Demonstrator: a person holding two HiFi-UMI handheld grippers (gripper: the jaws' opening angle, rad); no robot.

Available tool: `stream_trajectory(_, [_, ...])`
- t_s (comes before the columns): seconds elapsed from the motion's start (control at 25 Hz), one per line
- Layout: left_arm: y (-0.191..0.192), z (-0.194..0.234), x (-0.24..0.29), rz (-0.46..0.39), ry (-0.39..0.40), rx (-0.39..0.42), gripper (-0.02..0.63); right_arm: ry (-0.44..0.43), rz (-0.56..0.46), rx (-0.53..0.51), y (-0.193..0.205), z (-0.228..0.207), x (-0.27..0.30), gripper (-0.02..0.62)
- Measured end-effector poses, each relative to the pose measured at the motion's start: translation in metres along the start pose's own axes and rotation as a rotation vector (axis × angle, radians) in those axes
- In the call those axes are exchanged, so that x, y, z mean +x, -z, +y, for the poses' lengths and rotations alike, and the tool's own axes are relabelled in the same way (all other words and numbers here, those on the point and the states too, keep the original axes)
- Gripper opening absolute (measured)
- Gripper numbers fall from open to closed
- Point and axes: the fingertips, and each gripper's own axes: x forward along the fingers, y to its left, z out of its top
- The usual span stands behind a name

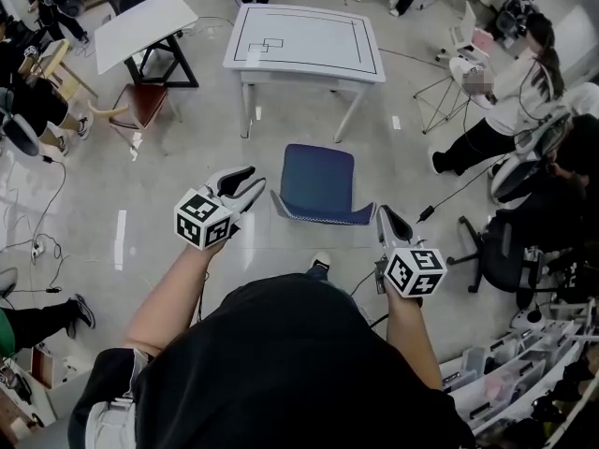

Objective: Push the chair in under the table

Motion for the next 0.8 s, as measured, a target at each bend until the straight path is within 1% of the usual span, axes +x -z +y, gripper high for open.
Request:
stream_trajectory(0.08, [0.001, 0.002, 0.001, -0.003, -0.005, -0.009, 0.247, -0.029, -0.032, 0.002, -0.010, 0.001, -0.002, 0.045])
stream_trajectory(0.16, [0.002, 0.006, 0.004, -0.004, -0.012, -0.018, 0.247, -0.051, -0.046, -0.018, -0.017, 0.002, 0.000, 0.082])
stream_trajectory(0.24, [0.003, 0.009, 0.008, -0.009, -0.023, -0.026, 0.247, -0.054, -0.026, -0.039, -0.015, -0.003, 0.005, 0.108])
stream_trajectory(0.32, [0.003, 0.011, 0.013, -0.010, -0.040, -0.026, 0.247, -0.059, 0.006, -0.035, -0.007, -0.014, 0.010, 0.132])
stream_trajectory(0.4, [0.004, 0.013, 0.019, -0.001, -0.062, -0.023, 0.247, -0.068, 0.047, -0.028, 0.004, -0.025, 0.015, 0.181])
stream_trajectory(0.52, [0.010, 0.018, 0.031, 0.026, -0.089, -0.042, 0.252, -0.077, 0.097, -0.034, 0.015, -0.044, 0.025, 0.227])
stream_trajectory(0.6, [0.014, 0.021, 0.040, 0.051, -0.100, -0.057, 0.253, -0.075, 0.115, -0.034, 0.017, -0.059, 0.033, 0.272])
stream_trajectory(0.72, [0.018, 0.019, 0.055, 0.091, -0.101, -0.065, 0.260, -0.074, 0.130, -0.012, 0.022, -0.083, 0.045, 0.331])
stream_trajectory(0.8, [0.018, 0.018, 0.068, 0.112, -0.100, -0.067, 0.262, -0.084, 0.140, 0.001, 0.025, -0.100, 0.056, 0.351])
